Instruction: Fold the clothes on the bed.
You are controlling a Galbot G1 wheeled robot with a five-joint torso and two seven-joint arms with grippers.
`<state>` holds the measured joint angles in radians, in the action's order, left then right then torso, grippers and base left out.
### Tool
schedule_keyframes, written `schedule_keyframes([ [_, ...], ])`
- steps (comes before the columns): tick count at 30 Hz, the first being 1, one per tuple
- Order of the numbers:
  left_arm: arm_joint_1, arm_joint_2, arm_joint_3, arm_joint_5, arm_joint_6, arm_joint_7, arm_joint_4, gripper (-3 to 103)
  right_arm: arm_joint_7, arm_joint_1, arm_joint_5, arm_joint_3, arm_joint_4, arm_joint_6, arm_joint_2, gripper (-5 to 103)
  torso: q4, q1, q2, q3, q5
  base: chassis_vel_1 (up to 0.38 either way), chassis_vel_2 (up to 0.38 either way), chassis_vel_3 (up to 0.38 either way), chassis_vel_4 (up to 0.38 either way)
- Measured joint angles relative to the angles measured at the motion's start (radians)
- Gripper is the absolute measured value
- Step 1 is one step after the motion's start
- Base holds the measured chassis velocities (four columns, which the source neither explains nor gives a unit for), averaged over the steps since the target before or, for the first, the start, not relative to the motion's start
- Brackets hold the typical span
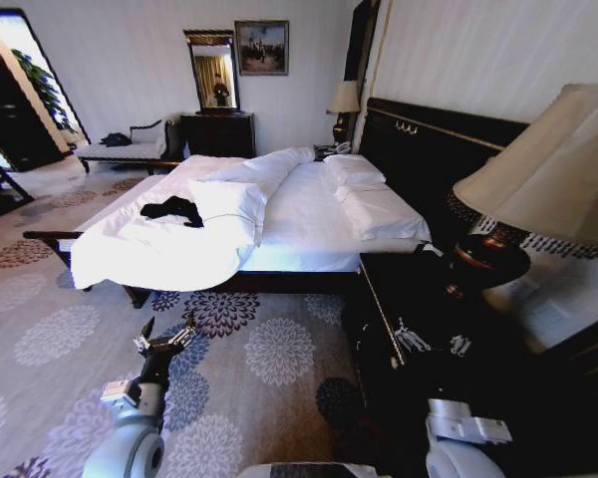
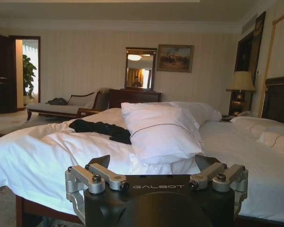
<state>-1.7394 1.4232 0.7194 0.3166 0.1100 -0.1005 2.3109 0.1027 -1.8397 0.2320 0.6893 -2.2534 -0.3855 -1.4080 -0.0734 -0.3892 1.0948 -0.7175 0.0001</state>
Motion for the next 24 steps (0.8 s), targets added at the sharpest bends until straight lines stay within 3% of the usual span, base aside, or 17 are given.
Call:
schedule_keyframes([
  [12, 0.013, -0.021, -0.049, 0.016, 0.022, -0.031, -0.004, 100, -0.016, 0.000, -0.005, 0.004, 0.016, -0.015, -0.018, 100, -0.0001, 0.000, 0.000, 0.000, 0.0000, 0.000, 0.000, 0.000, 0.000],
  [19, 0.009, -0.032, -0.024, 0.016, 0.017, -0.026, 0.017, 100, -0.018, -0.010, -0.022, 0.011, 0.019, 0.006, -0.006, 100, 0.0000, 0.000, 0.000, 0.000, -0.0001, 0.000, 0.000, 0.000, 0.000],
  [24, 0.010, -0.049, -0.027, 0.119, 0.061, -0.046, 0.047, 100, -0.014, -0.035, -0.025, 0.029, 0.000, 0.090, 0.030, 100, 0.0000, 0.000, 0.000, 0.000, 0.0000, 0.000, 0.000, 0.000, 0.000],
])
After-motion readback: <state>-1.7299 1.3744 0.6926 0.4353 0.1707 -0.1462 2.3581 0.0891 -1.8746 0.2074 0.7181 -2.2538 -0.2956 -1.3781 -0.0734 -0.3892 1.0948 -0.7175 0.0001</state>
